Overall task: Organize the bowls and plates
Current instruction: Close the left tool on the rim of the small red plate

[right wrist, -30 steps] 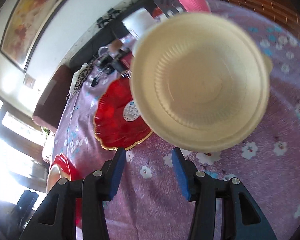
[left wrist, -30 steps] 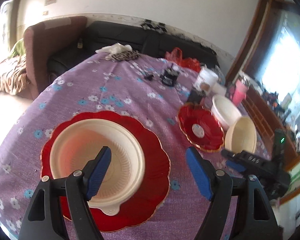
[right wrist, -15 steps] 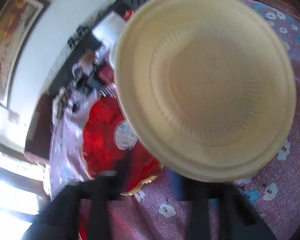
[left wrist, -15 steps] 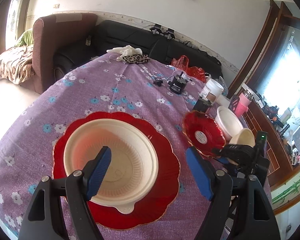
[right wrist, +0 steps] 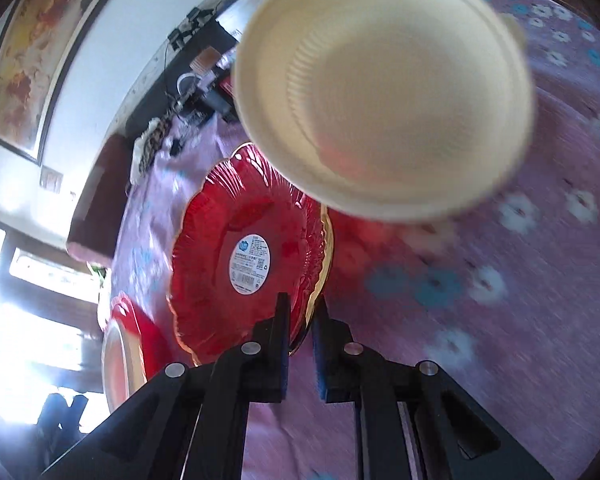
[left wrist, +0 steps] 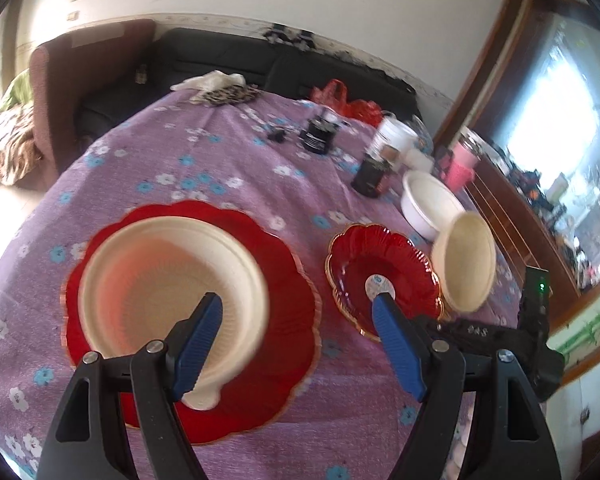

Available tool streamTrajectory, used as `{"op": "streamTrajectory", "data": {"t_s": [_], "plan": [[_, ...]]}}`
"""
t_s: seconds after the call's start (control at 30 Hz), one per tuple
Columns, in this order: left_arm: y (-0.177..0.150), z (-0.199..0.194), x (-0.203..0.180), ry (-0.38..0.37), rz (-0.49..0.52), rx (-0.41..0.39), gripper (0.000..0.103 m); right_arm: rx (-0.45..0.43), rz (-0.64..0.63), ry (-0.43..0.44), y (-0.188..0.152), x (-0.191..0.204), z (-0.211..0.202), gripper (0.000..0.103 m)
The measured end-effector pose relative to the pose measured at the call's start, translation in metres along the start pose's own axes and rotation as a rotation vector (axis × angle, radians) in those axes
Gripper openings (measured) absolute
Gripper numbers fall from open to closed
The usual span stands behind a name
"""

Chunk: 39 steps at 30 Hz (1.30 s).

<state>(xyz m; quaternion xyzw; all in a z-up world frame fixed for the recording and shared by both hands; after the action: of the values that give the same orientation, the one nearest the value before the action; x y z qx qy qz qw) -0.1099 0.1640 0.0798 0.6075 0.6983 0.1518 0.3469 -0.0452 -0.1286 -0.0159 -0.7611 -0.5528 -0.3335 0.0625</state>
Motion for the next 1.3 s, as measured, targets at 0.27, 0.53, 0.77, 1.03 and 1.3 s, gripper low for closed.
{"op": "streamTrajectory", "data": {"t_s": [0.27,0.53,0.77,1.03,1.3], "plan": [[0.001,0.055,-0.062,0.002,0.123,0.11,0.077,0.008,-0.046,-0.056,-0.006,-0.035,-0.03,0.011],[0.0,0.117,-0.082,0.134,0.197,0.214,0.076,-0.011,-0.059,-0.063,0.0,-0.04,-0.033,0.011],[-0.01,0.13,-0.087,0.112,0.219,0.253,0.076,-0.011,-0.049,-0.037,0.002,-0.047,-0.031,0.015],[-0.024,0.135,-0.109,0.119,0.323,0.26,0.027,-0.034,-0.055,-0.023,0.0,-0.047,-0.035,0.023],[-0.026,0.117,-0.104,0.11,0.29,0.236,0.017,-0.072,-0.071,-0.013,-0.001,-0.045,-0.044,0.022]]}}
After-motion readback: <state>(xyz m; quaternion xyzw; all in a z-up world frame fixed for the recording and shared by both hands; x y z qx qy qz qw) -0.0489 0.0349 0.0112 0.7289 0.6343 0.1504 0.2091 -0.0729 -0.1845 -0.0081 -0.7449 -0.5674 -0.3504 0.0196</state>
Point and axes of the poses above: each gripper's, at about its wrist camera, not at the fingertips, and z roughly the way its jaws point, x to its left, y to its top, the point moved 2 cm from there along z, roughly the way its jaws point, and after that the axes turned 2 degrees about x, right-handed, at the moved point
